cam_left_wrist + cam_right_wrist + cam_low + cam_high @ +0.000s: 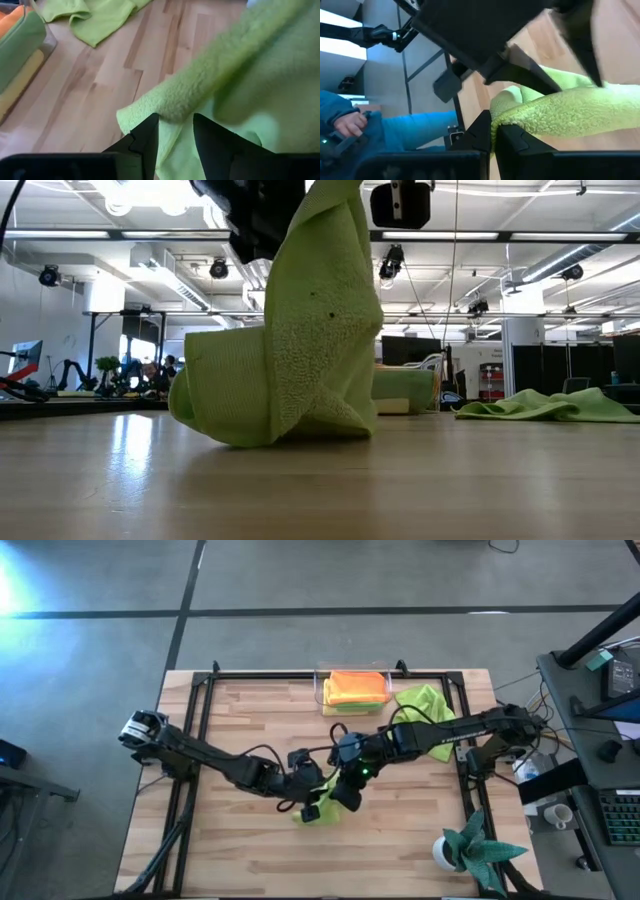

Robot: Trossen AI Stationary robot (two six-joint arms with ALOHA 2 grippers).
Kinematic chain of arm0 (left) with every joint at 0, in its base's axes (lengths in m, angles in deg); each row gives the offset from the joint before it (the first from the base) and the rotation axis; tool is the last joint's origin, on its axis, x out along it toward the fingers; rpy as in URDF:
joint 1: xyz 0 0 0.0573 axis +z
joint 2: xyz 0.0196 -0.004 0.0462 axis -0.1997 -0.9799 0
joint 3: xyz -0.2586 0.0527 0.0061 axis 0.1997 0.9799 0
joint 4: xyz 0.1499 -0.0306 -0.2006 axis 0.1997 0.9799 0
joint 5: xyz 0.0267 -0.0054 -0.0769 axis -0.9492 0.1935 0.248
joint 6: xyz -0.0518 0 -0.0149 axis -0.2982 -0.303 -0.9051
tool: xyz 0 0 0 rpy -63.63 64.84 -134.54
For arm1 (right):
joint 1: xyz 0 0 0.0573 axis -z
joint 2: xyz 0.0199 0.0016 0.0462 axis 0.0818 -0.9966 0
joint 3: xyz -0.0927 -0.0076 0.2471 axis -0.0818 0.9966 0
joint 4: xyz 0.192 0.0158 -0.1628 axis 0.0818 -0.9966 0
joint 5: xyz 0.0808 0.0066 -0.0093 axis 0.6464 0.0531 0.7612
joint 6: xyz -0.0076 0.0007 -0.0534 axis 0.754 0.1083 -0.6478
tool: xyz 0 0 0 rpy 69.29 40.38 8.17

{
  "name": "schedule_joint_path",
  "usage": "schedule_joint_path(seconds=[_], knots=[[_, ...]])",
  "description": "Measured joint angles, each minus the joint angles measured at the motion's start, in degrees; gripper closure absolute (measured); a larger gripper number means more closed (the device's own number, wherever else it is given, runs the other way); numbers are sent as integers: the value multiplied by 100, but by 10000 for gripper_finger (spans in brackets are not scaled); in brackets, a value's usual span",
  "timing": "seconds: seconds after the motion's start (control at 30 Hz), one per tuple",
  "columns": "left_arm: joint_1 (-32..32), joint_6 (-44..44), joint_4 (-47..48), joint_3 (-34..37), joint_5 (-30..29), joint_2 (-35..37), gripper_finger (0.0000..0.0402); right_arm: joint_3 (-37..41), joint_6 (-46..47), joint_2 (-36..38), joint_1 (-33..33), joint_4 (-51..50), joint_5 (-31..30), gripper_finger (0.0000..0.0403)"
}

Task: Fold microfiber towels
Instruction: Fold the light green microfiber cloth

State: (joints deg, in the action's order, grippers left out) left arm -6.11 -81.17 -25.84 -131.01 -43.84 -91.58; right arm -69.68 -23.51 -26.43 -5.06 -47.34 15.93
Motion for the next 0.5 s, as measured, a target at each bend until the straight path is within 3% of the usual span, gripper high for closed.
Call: schedule_joint_path(seconds=[0.2, 0.5], knots=[[39, 312, -688, 2, -40, -288, 295, 0, -133, 0, -32, 1, 312, 394], [39, 499, -742, 2, -49, -540, 305, -121, -501, 11, -57, -103, 1191, 394]])
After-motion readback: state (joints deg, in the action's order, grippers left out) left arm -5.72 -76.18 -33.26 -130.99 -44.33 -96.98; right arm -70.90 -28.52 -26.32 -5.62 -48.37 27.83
